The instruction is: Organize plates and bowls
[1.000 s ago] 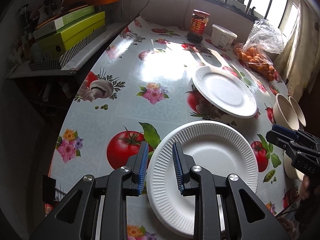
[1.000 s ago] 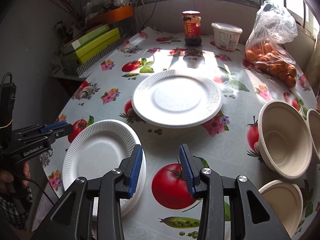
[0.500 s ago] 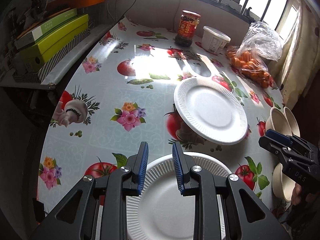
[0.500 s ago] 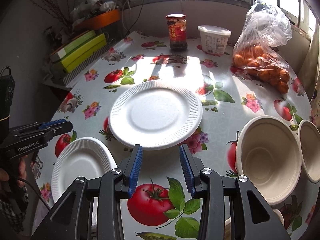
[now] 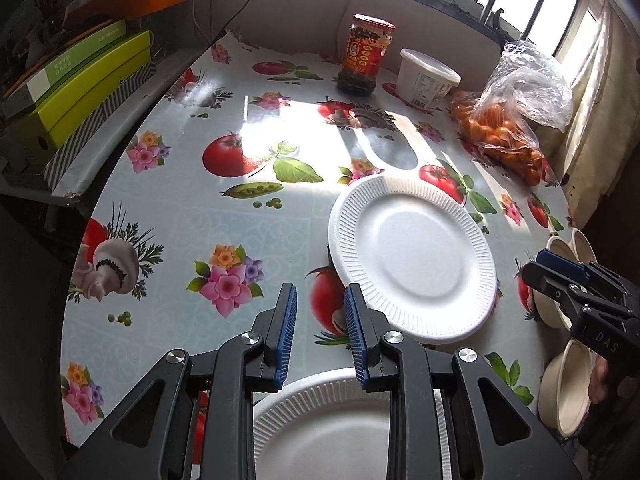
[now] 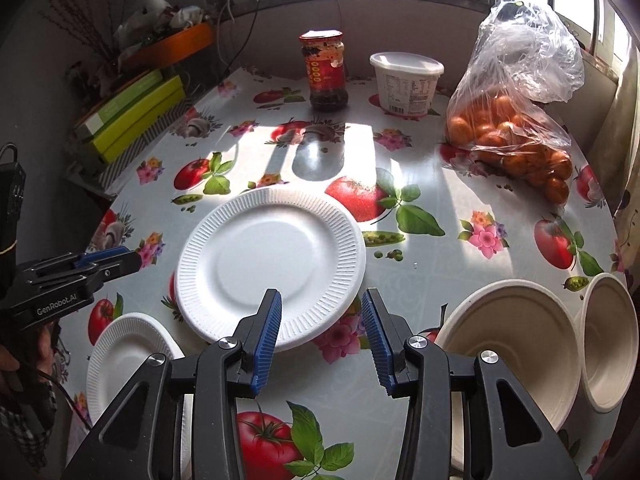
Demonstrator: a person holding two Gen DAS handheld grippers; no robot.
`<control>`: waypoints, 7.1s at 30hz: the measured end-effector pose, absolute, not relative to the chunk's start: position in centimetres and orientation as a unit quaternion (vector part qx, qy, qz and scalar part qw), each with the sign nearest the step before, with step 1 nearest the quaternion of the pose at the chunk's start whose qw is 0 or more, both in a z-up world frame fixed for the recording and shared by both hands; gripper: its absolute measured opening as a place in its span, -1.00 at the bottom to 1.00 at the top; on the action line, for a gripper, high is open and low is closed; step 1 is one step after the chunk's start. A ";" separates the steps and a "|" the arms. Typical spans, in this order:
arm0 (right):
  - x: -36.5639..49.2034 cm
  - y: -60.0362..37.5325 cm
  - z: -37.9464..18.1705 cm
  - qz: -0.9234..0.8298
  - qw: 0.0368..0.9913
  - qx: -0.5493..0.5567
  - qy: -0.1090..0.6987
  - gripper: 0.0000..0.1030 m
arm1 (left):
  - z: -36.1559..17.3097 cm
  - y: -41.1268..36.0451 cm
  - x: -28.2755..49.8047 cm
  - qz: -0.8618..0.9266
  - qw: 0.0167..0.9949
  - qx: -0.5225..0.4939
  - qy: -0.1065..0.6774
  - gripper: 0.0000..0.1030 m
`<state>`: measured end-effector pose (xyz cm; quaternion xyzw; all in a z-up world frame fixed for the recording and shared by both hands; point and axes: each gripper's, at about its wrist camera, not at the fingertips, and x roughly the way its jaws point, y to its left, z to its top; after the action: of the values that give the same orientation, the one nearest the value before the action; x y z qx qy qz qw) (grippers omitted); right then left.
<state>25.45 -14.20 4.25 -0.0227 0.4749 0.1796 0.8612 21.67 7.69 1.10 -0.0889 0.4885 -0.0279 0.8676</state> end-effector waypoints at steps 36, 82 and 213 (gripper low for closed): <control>32.9 -14.6 -1.0 0.181 0.815 0.050 0.548 -0.19 | -2.5 7.4 26.2 -0.018 0.841 -0.118 0.528 -0.50; 32.6 -14.6 -1.2 0.185 0.813 0.050 0.550 -0.52 | -2.7 7.7 26.1 -0.029 0.840 -0.142 0.523 -0.56; 14.3 -8.8 0.5 0.253 0.809 0.031 0.529 -0.52 | -2.0 13.8 7.5 -0.007 0.843 -0.214 0.493 -0.71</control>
<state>14.32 -8.76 0.51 0.0307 0.5293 0.2535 0.8091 7.47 13.85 -2.00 -0.2144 0.4935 -0.0069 0.8429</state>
